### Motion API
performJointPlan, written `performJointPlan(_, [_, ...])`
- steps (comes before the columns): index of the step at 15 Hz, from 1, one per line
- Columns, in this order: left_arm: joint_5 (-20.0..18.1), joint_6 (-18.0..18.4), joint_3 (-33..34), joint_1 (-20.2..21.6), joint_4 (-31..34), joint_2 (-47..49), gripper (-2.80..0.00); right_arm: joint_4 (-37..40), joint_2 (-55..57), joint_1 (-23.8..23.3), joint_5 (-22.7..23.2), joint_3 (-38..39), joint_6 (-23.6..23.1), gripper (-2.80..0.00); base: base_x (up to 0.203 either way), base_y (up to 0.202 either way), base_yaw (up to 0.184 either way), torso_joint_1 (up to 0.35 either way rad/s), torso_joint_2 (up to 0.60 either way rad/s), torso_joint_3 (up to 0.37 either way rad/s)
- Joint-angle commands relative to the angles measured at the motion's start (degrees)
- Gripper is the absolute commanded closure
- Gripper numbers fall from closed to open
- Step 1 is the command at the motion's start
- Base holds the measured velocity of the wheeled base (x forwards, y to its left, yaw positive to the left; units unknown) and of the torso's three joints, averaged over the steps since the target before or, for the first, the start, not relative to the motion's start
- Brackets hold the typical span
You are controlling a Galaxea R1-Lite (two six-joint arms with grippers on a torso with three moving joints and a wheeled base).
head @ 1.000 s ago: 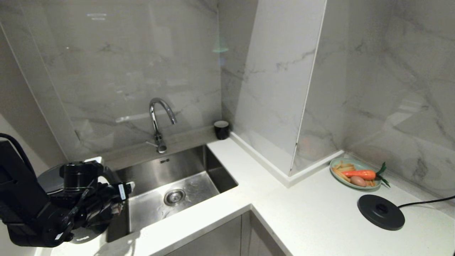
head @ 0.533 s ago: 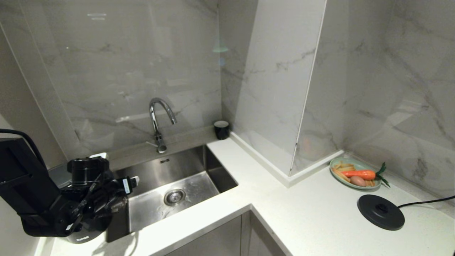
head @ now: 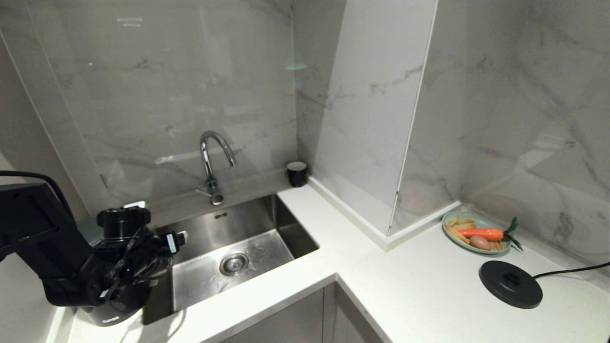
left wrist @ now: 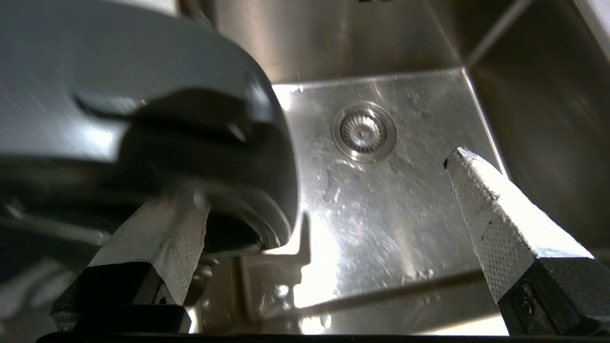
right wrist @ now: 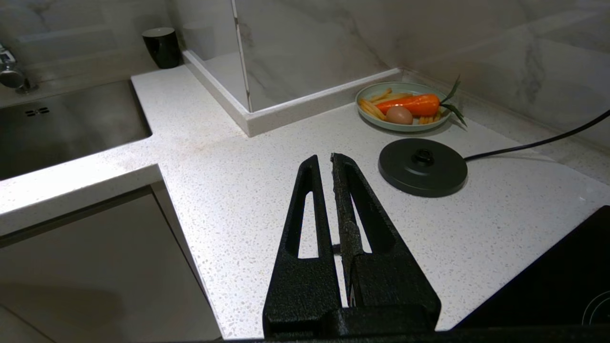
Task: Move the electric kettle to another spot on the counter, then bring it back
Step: Grab the kettle
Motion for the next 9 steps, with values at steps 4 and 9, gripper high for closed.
performJointPlan(4, [0.0,0.7,-2.2,1.0,-4.7,2.5,-2.8,0.0,0.0,0.0,0.0,0.0,0.0,0.0,0.0,0.0,0.0,0.0,0.0,0.0])
performJointPlan(9, [0.0,1.8,-2.3,1.1,-6.5,3.7,-2.8,0.0,0.0,0.0,0.1,0.0,0.0,0.0,0.0,0.0,0.0,0.0,0.0,0.0])
